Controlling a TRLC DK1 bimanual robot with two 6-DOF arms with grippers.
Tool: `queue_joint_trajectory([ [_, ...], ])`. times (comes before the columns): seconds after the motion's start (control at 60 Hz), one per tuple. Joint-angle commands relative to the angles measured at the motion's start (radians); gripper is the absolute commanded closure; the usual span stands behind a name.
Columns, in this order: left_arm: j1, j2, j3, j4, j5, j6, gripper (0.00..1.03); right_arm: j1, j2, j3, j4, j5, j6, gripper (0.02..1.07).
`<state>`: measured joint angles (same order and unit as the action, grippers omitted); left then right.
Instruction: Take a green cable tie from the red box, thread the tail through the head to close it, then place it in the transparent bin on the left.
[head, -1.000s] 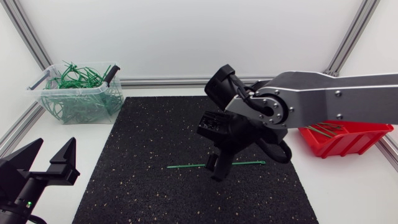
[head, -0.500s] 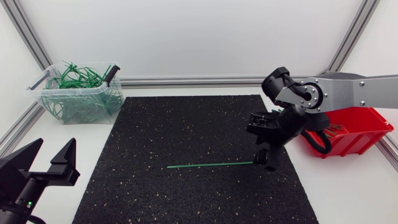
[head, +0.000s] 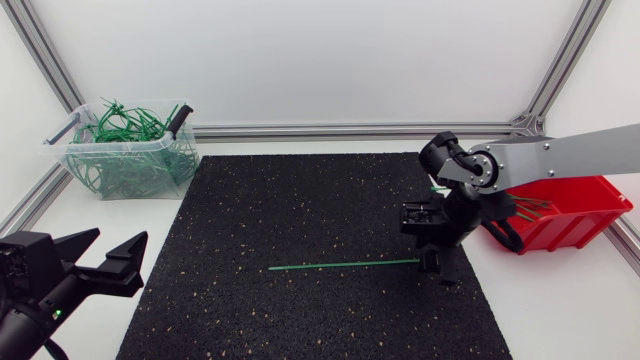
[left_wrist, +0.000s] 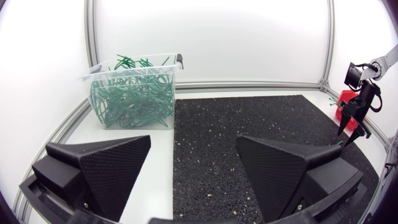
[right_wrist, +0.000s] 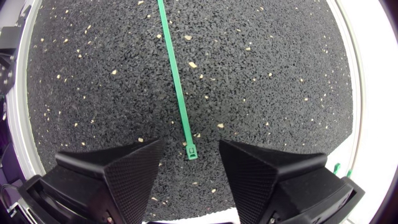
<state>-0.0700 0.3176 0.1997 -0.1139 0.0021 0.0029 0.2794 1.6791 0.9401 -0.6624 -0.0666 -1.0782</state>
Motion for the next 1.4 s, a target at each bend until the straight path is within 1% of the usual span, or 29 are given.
queue_joint_trajectory([
  [0.0, -0.021, 0.084, 0.072, -0.013, 0.007, 0.002, 0.07, 0.0, 0.037, -0.007, 0.007, 0.007, -0.035, 0.45],
  [0.05, -0.028, 0.143, 0.119, -0.033, 0.016, 0.002, 0.07, 0.0, 0.05, -0.001, 0.021, 0.008, -0.04, 0.48],
  [0.167, -0.028, 0.193, 0.164, -0.052, 0.064, 0.002, 0.07, 0.007, 0.071, 0.016, 0.026, 0.008, -0.048, 0.48],
  [0.2, -0.03, 0.216, 0.178, -0.055, 0.079, 0.002, 0.07, 0.012, 0.079, 0.019, 0.03, 0.011, -0.048, 0.54],
  [0.25, -0.039, 0.253, 0.191, -0.056, 0.087, 0.012, 0.07, 0.017, 0.088, 0.023, 0.03, 0.014, -0.057, 0.64],
  [0.3, -0.054, 0.29, 0.208, -0.056, 0.091, 0.02, 0.07, 0.018, 0.094, 0.026, 0.03, 0.016, -0.062, 0.7],
  [0.35, -0.065, 0.299, 0.211, -0.053, 0.098, 0.022, 0.07, 0.02, 0.1, 0.031, 0.027, 0.016, -0.069, 0.78],
  [0.417, -0.065, 0.301, 0.214, -0.053, 0.147, 0.022, 0.07, 0.02, 0.11, 0.042, 0.024, 0.019, -0.072, 0.8],
  [0.433, -0.063, 0.301, 0.214, -0.053, 0.157, 0.022, 0.07, 0.02, 0.113, 0.046, 0.02, 0.017, -0.075, 0.83],
  [0.5, -0.065, 0.307, 0.219, -0.053, 0.193, 0.012, 0.07, 0.018, 0.129, 0.069, -0.013, 0.016, -0.074, 0.87],
  [0.55, -0.063, 0.316, 0.225, -0.053, 0.226, 0.011, 0.1, 0.014, 0.136, 0.078, -0.017, 0.017, -0.078, 0.87],
  [0.733, -0.065, 0.351, 0.254, -0.069, 0.231, -0.017, 0.15, 0.012, 0.145, 0.112, -0.048, 0.013, -0.081, 0.96],
  [0.833, -0.065, 0.364, 0.262, -0.075, 0.243, -0.041, 0.16, 0.014, 0.128, 0.117, -0.06, 0.013, -0.083, 0.98],
  [0.85, -0.06, 0.364, 0.265, -0.079, 0.256, -0.07, 0.16, 0.017, 0.125, 0.118, -0.062, 0.013, -0.083, 0.98],
  [0.917, -0.051, 0.357, 0.267, -0.096, 0.285, -0.092, 0.16, 0.02, 0.1, 0.118, -0.066, 0.019, -0.085, 0.99],
  [0.95, -0.044, 0.348, 0.265, -0.098, 0.295, -0.123, 0.16, 0.023, 0.083, 0.118, -0.072, 0.022, -0.085, 0.99],
  [0.983, -0.024, 0.342, 0.267, -0.099, 0.335, -0.159, 0.16, 0.024, 0.064, 0.118, -0.072, 0.03, -0.088, 0.99],
  [1.033, -0.007, 0.334, 0.265, -0.099, 0.357, -0.187, 0.16, 0.029, 0.041, 0.117, -0.075, 0.044, -0.089, 0.99],
  [1.083, 0.01, 0.33, 0.265, -0.093, 0.388, -0.19, 0.16, 0.037, 0.007, 0.115, -0.082, 0.053, -0.092, 0.99],
  [1.15, 0.004, 0.331, 0.273, -0.098, 0.415, -0.19, 0.16, 0.052, -0.041, 0.109, -0.088, 0.073, -0.104, 0.99],
  [1.233, -0.004, 0.339, 0.284, -0.099, 0.417, -0.188, 0.16, 0.069, -0.091, 0.103, -0.088, 0.11, -0.135, 0.99],
  [1.383, -0.011, 0.336, 0.287, -0.081, 0.423, -0.161, 0.16, 0.099, -0.17, 0.106, -0.105, 0.145, -0.17, 0.99],
])
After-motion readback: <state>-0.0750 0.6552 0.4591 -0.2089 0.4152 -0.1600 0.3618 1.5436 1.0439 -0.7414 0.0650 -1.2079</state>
